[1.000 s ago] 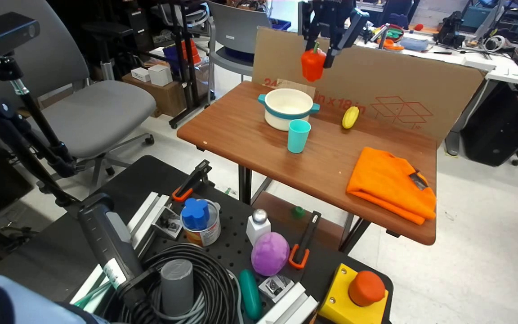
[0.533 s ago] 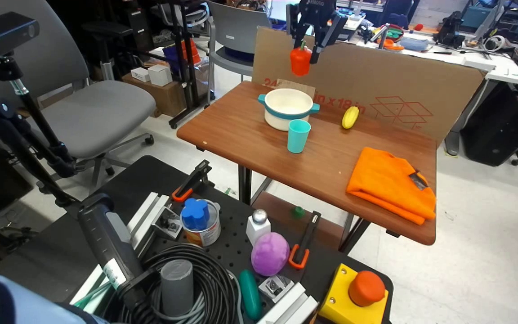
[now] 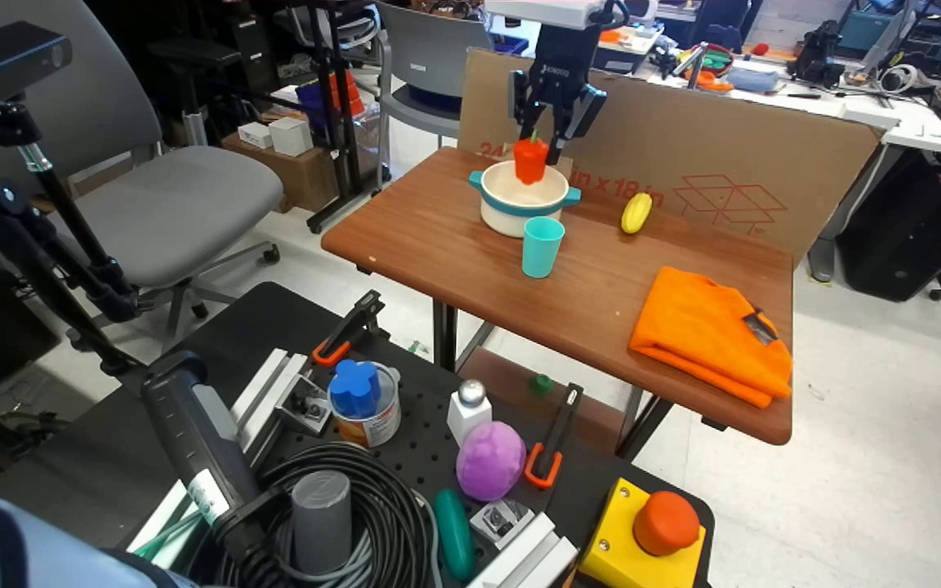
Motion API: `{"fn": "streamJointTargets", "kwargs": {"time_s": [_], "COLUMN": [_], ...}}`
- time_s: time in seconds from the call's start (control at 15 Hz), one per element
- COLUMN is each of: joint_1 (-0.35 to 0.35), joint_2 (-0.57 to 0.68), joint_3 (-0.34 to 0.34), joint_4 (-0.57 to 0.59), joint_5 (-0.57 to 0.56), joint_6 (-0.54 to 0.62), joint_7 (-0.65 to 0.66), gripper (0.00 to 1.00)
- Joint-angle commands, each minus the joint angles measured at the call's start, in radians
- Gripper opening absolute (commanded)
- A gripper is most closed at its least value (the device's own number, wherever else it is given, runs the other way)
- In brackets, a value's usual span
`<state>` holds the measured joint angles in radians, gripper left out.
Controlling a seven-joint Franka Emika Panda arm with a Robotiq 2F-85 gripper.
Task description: Put the red cup inside the white pot
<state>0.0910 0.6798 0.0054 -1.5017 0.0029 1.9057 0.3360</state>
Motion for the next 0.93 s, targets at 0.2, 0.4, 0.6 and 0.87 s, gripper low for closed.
{"fn": "streamJointTargets", "kwargs": {"time_s": [0.2,0.4,0.6,0.87], "joint_1": [0.035,0.031,0.030,0.036], "joint_2": [0.118,0.141,0.141,0.123], "joint_3": [-0.021,-0.022,-0.022,-0.022], "joint_4": [0.131,0.151,0.137,0.105], "joint_5": [-0.003,0.004,0.007,0.004], "joint_6": [-0.067,-0.095,-0.105,-0.105], "joint_7": [0.036,0.038,0.031,0.034], "gripper": [0.25,0.25,0.25,0.76]}}
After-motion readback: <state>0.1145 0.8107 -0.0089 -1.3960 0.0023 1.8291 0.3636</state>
